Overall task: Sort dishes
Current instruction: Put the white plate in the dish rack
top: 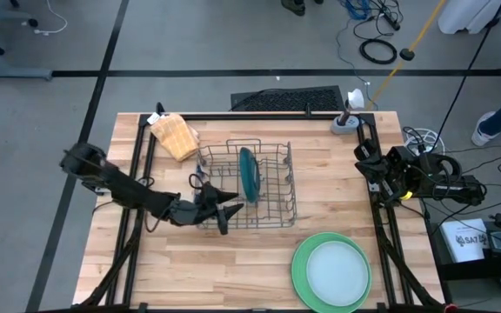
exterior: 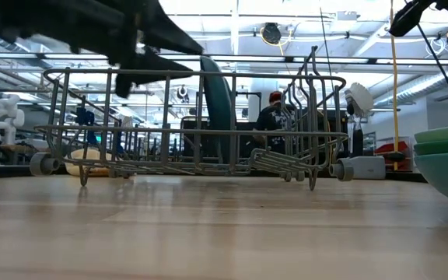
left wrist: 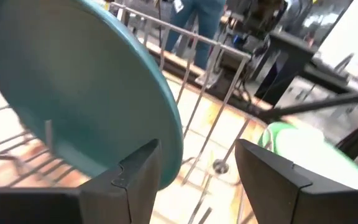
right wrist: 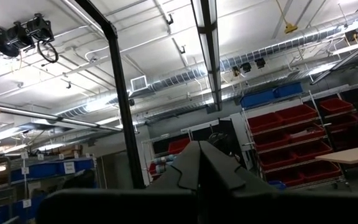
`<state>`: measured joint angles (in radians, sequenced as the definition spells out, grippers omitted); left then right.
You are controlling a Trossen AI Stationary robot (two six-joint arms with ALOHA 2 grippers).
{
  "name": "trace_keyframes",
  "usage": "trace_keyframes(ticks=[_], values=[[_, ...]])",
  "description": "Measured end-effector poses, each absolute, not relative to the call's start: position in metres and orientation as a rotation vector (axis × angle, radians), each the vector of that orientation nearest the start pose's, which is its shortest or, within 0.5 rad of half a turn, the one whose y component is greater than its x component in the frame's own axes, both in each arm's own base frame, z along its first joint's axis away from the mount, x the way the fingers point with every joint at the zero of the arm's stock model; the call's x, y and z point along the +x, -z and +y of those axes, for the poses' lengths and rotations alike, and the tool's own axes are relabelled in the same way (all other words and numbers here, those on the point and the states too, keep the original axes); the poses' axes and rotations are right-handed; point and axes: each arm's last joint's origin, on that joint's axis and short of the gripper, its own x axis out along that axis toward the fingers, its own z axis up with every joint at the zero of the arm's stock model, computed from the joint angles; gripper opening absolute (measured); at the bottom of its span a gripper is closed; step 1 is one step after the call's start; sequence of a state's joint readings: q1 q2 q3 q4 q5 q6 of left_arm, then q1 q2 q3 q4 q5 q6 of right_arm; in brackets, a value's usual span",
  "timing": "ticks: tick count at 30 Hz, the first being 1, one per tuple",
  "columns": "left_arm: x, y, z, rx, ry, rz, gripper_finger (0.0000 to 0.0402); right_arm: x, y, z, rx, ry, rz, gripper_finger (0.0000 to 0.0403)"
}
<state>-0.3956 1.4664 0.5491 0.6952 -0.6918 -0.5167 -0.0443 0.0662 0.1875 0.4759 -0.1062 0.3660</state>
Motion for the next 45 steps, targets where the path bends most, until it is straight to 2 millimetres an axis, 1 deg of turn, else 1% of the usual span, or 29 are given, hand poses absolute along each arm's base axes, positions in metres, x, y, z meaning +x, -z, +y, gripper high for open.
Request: trace_keyframes(ticks=[5,7,9,11,13,15,19,22,25,28,31,34,37,41,45], values=[[0.245,-0.211,-0.093,-0.375,-0.303,0.122,0.0215,0.073,-0.264,0.0,0.309,-0.167,-0.573,0.0],[0.245,-0.226,-0.101,-0.347,-0.221,0.103,0.0215,0.073,-0.264,0.0,0.306,-0.165,-0.572,0.0],[0.25,-0.244,-0.111,-0.283,-0.144,0.096,0.0215,0.073,-0.264,0.0,0.3,-0.163,-0.569,0.0],[0.262,-0.258,-0.123,-0.192,-0.09,0.13,0.0215,0.073,-0.263,0.0,0.293,-0.16,-0.565,0.0],[0.278,-0.267,-0.135,-0.078,-0.054,0.22,0.0215,0.074,-0.263,0.0,0.287,-0.157,-0.558,0.0],[0.299,-0.275,-0.147,0.033,-0.013,0.3,0.0215,0.074,-0.262,0.0,0.282,-0.154,-0.552,0.0],[0.347,-0.287,-0.168,0.247,0.074,0.376,0.0215,0.074,-0.262,0.0,0.28,-0.152,-0.548,0.0],[0.381,-0.284,-0.175,0.389,0.12,0.45,0.0215,0.075,-0.261,0.0,0.279,-0.149,-0.535,0.0],[0.411,-0.275,-0.177,0.496,0.211,0.519,0.0215,0.077,-0.258,0.0,0.282,-0.143,-0.501,0.0],[0.437,-0.263,-0.181,0.603,0.301,0.562,0.0215,0.077,-0.257,0.0,0.283,-0.139,-0.493,0.0],[0.457,-0.247,-0.187,0.732,0.381,0.578,0.0215,0.077,-0.257,0.0,0.283,-0.139,-0.492,0.0008],[0.47,-0.23,-0.193,0.863,0.44,0.578,0.0215,0.077,-0.258,0.0,0.283,-0.141,-0.499,0.0021],[0.48,-0.215,-0.197,0.953,0.494,0.56,0.0215,0.077,-0.258,0.0,0.283,-0.141,-0.499,0.0034],[0.489,-0.199,-0.204,1.054,0.547,0.475,0.0213,0.077,-0.258,0.0,0.282,-0.14,-0.499,0.0048],[0.493,-0.188,-0.212,1.151,0.585,0.41,0.0189,0.077,-0.258,0.0,0.279,-0.139,-0.5,0.0056]])
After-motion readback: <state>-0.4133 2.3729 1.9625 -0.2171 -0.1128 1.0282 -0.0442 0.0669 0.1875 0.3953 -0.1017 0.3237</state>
